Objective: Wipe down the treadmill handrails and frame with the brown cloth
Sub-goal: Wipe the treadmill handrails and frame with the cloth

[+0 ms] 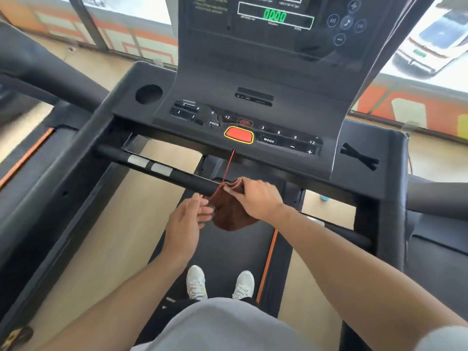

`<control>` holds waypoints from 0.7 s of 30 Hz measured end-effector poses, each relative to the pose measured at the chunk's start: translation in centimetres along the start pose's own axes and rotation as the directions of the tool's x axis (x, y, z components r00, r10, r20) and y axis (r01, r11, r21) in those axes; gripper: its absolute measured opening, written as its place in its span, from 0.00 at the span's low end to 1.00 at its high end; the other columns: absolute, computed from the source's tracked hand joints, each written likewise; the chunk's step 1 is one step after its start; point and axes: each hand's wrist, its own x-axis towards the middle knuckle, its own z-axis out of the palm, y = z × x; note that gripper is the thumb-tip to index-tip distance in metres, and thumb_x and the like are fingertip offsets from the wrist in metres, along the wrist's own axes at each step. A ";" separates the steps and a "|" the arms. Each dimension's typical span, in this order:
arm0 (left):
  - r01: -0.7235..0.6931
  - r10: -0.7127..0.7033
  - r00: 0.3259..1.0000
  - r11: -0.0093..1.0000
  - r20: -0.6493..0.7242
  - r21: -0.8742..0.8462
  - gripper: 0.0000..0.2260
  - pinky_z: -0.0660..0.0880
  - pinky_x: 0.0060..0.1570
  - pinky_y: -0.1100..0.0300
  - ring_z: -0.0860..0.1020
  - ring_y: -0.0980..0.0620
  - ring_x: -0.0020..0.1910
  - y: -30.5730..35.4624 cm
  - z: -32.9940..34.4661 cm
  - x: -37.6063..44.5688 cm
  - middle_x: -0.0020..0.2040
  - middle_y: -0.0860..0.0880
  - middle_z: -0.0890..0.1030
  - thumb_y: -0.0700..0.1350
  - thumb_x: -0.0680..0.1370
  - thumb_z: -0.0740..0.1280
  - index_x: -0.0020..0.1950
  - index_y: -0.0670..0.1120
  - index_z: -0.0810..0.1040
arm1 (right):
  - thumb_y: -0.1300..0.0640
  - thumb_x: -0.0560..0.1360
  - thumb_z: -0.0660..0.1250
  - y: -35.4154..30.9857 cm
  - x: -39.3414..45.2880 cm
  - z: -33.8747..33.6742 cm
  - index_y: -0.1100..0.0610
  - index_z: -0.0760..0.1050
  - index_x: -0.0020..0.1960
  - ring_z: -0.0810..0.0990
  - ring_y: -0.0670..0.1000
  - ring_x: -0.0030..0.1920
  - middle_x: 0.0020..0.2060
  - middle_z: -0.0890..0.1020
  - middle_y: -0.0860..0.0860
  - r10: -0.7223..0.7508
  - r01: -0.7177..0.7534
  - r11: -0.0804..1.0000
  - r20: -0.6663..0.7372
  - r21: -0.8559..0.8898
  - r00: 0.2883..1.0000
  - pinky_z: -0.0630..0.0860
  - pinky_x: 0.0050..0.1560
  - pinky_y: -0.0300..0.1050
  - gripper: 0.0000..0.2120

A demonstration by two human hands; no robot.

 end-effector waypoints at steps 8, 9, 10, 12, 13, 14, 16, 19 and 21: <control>-0.014 0.012 0.994 1.000 0.105 0.019 0.16 0.78 0.57 0.49 0.84 0.47 0.50 -0.3 2.2 -1.1 0.46 0.48 0.86 0.54 0.85 0.57 0.51 0.48 0.82 | 0.25 0.77 0.53 5.4 -3.5 -1.7 0.41 0.76 0.64 0.82 0.58 0.57 0.55 0.85 0.50 0.035 -0.034 0.999 0.034 -0.036 0.999 0.75 0.54 0.51 0.28; -0.027 0.022 0.991 0.999 0.134 0.033 0.16 0.78 0.57 0.50 0.84 0.48 0.50 -0.2 2.8 -1.2 0.46 0.48 0.86 0.53 0.85 0.57 0.51 0.48 0.82 | 0.26 0.77 0.53 6.9 -4.7 -2.2 0.41 0.76 0.63 0.82 0.57 0.56 0.55 0.85 0.49 0.069 -0.067 0.997 0.042 -0.042 0.997 0.74 0.54 0.50 0.27; -0.038 0.030 0.987 0.998 0.159 0.046 0.16 0.79 0.57 0.50 0.84 0.48 0.49 0.0 3.4 -1.4 0.46 0.48 0.86 0.53 0.85 0.57 0.51 0.48 0.82 | 0.26 0.78 0.53 8.5 -6.2 -2.7 0.42 0.76 0.63 0.82 0.56 0.56 0.55 0.85 0.49 0.105 -0.103 0.993 0.051 -0.051 0.993 0.74 0.53 0.49 0.27; -0.046 0.034 0.979 0.998 0.202 0.053 0.16 0.79 0.55 0.52 0.84 0.48 0.49 0.2 4.6 -1.8 0.46 0.48 0.86 0.52 0.85 0.57 0.51 0.48 0.82 | 0.28 0.78 0.55 12.3 -9.6 -4.2 0.43 0.77 0.62 0.82 0.55 0.54 0.54 0.85 0.48 0.179 -0.173 0.981 0.062 -0.090 0.982 0.73 0.52 0.47 0.26; -0.048 0.033 0.974 0.997 0.224 0.062 0.15 0.79 0.55 0.53 0.84 0.49 0.49 0.3 5.2 -2.1 0.46 0.48 0.86 0.52 0.85 0.58 0.51 0.47 0.82 | 0.30 0.79 0.56 14.0 -11.4 -5.0 0.44 0.77 0.62 0.82 0.54 0.53 0.54 0.85 0.48 0.212 -0.205 0.973 0.060 -0.105 0.975 0.73 0.52 0.46 0.24; -0.053 0.032 0.969 0.995 0.243 0.081 0.15 0.79 0.55 0.54 0.84 0.50 0.48 0.4 5.8 -2.4 0.46 0.48 0.86 0.52 0.85 0.58 0.51 0.47 0.82 | 0.33 0.81 0.58 15.2 -13.1 -5.8 0.44 0.77 0.63 0.83 0.54 0.53 0.54 0.85 0.48 0.238 -0.231 0.967 0.054 -0.108 0.970 0.73 0.51 0.45 0.21; -0.058 0.024 0.956 0.992 0.291 0.109 0.14 0.79 0.55 0.55 0.85 0.51 0.48 0.3 6.7 -2.9 0.47 0.49 0.86 0.51 0.84 0.60 0.52 0.47 0.82 | 0.42 0.83 0.62 16.5 -15.3 -6.5 0.45 0.78 0.64 0.83 0.54 0.51 0.54 0.86 0.49 0.265 -0.261 0.962 0.035 -0.075 0.964 0.70 0.49 0.41 0.14; -0.096 0.019 0.920 0.980 0.391 0.177 0.10 0.79 0.59 0.52 0.85 0.54 0.50 0.2 7.7 -3.4 0.47 0.53 0.86 0.51 0.83 0.63 0.53 0.50 0.82 | 0.49 0.82 0.66 15.2 -16.8 -5.6 0.41 0.77 0.63 0.80 0.49 0.45 0.52 0.86 0.45 0.284 -0.288 0.956 -0.074 -0.051 0.956 0.71 0.47 0.40 0.10; -0.121 -0.014 0.886 0.958 0.463 0.260 0.09 0.77 0.63 0.51 0.84 0.59 0.50 0.2 8.1 -3.5 0.50 0.56 0.86 0.54 0.82 0.64 0.53 0.53 0.82 | 0.54 0.80 0.68 13.4 -17.5 -4.9 0.37 0.78 0.60 0.80 0.43 0.42 0.45 0.84 0.38 0.281 -0.264 0.958 -0.183 0.114 0.942 0.71 0.44 0.38 0.14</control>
